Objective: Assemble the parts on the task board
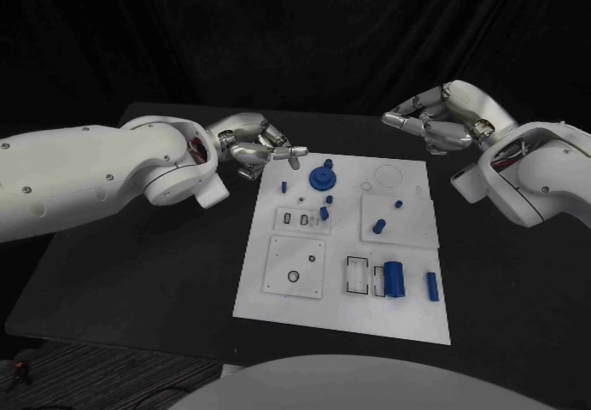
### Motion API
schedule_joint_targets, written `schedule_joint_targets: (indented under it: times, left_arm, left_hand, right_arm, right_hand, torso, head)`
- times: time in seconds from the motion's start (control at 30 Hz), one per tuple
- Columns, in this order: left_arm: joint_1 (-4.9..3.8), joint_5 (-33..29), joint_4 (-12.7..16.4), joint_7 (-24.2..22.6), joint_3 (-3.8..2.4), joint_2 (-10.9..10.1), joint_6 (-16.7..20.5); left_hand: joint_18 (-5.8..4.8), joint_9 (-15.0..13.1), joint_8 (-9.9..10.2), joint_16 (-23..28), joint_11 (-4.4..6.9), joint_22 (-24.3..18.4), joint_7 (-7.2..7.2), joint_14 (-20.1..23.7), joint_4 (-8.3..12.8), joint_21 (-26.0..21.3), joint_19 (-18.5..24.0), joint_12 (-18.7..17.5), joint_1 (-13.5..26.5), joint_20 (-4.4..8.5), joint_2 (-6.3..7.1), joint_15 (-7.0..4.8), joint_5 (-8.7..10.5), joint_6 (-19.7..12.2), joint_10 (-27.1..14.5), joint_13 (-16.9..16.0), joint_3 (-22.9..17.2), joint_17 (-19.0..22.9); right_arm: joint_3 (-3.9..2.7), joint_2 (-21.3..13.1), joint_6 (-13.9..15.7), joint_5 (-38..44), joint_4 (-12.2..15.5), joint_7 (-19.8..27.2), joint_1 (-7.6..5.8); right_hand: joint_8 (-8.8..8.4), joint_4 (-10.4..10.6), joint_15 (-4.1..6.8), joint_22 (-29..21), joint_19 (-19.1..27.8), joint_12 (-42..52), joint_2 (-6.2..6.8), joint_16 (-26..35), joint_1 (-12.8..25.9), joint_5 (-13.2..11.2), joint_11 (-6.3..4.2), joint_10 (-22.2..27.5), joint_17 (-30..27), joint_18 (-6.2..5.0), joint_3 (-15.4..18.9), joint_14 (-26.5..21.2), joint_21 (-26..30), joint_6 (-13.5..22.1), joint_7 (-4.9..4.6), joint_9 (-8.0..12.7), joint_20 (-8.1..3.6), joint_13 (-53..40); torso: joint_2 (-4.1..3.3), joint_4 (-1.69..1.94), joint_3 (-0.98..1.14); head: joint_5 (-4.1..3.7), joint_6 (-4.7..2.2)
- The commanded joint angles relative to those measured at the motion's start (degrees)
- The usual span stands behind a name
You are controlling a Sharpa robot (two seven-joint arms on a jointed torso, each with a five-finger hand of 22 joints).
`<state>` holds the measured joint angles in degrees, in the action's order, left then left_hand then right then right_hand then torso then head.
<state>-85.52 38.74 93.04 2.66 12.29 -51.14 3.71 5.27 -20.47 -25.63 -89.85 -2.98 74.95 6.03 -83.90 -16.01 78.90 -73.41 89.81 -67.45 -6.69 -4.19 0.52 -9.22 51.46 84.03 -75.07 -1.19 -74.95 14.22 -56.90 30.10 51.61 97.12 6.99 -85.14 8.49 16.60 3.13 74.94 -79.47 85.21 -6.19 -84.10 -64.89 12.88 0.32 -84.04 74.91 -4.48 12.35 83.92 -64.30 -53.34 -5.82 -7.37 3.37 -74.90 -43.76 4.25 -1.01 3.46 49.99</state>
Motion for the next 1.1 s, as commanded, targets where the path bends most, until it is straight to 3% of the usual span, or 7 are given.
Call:
schedule_joint_targets:
  times: [0.03, 0.07, 0.17, 0.33, 0.53, 0.73, 1.1]
  left_arm:
    - [-1.38, -0.34, -0.97, 16.93, -0.01, 1.71, -7.57]
    - [-1.93, -0.34, -1.65, 19.11, -0.01, 2.76, -9.43]
    - [-2.54, -0.34, -2.51, 24.68, -0.01, 4.41, -12.17]
    - [-3.04, -0.34, -4.90, 33.34, -0.01, 7.92, -16.53]
    - [-3.18, -0.34, -6.92, 37.92, -0.01, 11.10, -17.93]
    - [-3.21, -0.34, -8.24, 40.24, -0.01, 13.98, -17.31]
    - [-3.03, -0.34, -10.43, 41.40, 0.00, 18.00, -15.40]
  left_hand:
    - [-0.95, -4.22, -2.97, -0.15, 0.83, 3.65, -0.40, -6.10, 0.09, 0.53, -1.39, 0.19, -0.41, 0.29, -0.79, -0.72, 0.41, -0.66, 5.97, -14.93, 0.76, -15.05]
    - [-1.00, -4.89, -3.45, -0.15, 0.98, 3.82, -0.56, -6.10, 0.05, 0.65, -1.68, 0.19, -0.21, 0.40, -0.89, -0.84, 0.41, -0.47, 5.97, -14.93, 0.89, -15.05]
    - [-1.05, -6.63, -4.32, -0.15, 1.31, 4.01, -0.88, -6.10, -0.16, 0.71, -2.12, 0.19, 0.64, 0.75, -1.32, -1.19, 0.33, -0.31, 5.97, -14.93, 1.23, -15.05]
    - [-1.03, -8.52, -3.49, -0.15, 1.48, 3.89, -0.90, -6.10, -0.40, 0.25, -2.21, 0.19, 4.67, 1.14, -1.39, -1.48, 2.09, -0.73, 5.97, -14.93, 3.20, -15.05]
    - [-1.32, -9.14, -2.95, -0.15, 1.82, 4.74, -1.27, -6.10, 0.22, 0.96, -3.55, 0.19, 4.50, 1.35, -1.67, -1.78, 0.71, 0.36, 5.97, -14.93, 2.96, -15.05]
    - [-2.32, -10.29, -0.74, -0.15, 2.89, 7.41, -2.09, -6.10, 0.94, 3.51, -7.79, 0.19, 4.64, 2.57, -1.15, -3.00, 0.53, 2.53, 5.97, -14.93, 2.88, -15.05]
    - [-2.31, -9.82, 2.60, -0.15, 2.69, 7.33, -1.71, -6.10, 1.66, 3.21, -7.99, 0.19, 4.45, 2.70, -1.12, -2.99, 0.28, 2.11, 5.97, -14.93, 2.52, -15.05]
  right_arm:
    - [-0.03, -0.44, -4.47, 7.15, 0.14, -5.81, -0.11]
    - [-0.03, -0.65, -4.86, 9.74, 0.17, -6.89, -0.10]
    - [-0.03, -0.91, -5.17, 14.11, 0.21, -8.50, -0.06]
    - [-0.02, -1.20, -4.36, 19.21, -0.04, -10.25, 0.27]
    - [-0.02, -1.73, -3.81, 22.04, 0.18, -11.52, 0.69]
    - [-0.02, -2.07, -2.54, 24.14, 0.52, -12.04, 1.40]
    - [-0.02, -3.59, -0.46, 27.82, 1.77, -13.75, 2.10]
  right_hand:
    - [0.39, -0.19, 0.07, 9.00, -1.16, 0.75, -0.41, -0.78, -2.56, 2.62, -0.08, -2.66, 7.62, -0.17, 0.31, 3.61, -1.73, -0.92, 0.23, -0.29, -0.09, -10.60]
    - [0.42, -0.16, 0.17, 9.09, -1.43, 0.91, -0.58, -0.94, -3.49, 3.96, -0.18, -2.84, 7.83, -0.10, 0.39, 3.75, -2.17, -1.12, 0.33, -0.39, -0.19, -10.76]
    - [0.42, -0.15, 0.26, 9.16, -1.62, 0.91, -0.76, -1.02, -4.25, 5.00, -0.29, -2.87, 7.93, -0.05, 0.39, 3.84, -2.50, -1.28, 0.42, -0.45, -0.28, -10.75]
    - [0.54, -0.10, 0.67, 9.63, -2.65, 0.31, -0.89, -1.45, -5.17, 5.55, -0.71, -2.63, 8.54, 0.31, 0.87, 4.24, -4.54, -1.92, 0.79, -0.66, -0.63, -10.03]
    - [0.45, -0.27, 1.00, 10.00, -3.57, 0.93, -1.03, -1.64, -7.17, 7.32, -0.99, -3.39, 8.87, 0.62, 1.07, 4.57, -6.16, -2.41, 1.00, -0.83, -1.02, -10.71]
    - [0.36, -0.38, 1.09, 10.19, -3.98, 1.22, -1.19, -1.44, -8.61, 8.12, -1.09, -3.70, 8.63, 0.77, 0.77, 4.57, -6.95, -2.65, 1.08, -0.90, -1.12, -11.03]
    - [0.40, -0.25, 1.12, 10.38, -4.29, 1.28, -1.16, -1.05, -8.73, 8.21, -1.12, -3.78, 8.07, 0.91, 0.78, 4.47, -7.69, -2.86, 1.10, -0.95, -1.16, -11.09]
  torso:
    - [0.71, -0.43, 1.00]
    - [0.96, -0.47, 1.34]
    - [1.18, -0.66, 1.90]
    - [1.42, -1.08, 2.59]
    - [1.41, -1.15, 3.32]
    - [1.50, -1.34, 3.67]
    - [1.61, -1.29, 3.72]
  head:
    - [-0.22, 0.01]
    - [-0.17, 0.01]
    - [0.10, 0.01]
    - [0.49, 0.01]
    - [-0.01, 0.01]
    - [0.16, 0.01]
    - [0.23, 0.01]
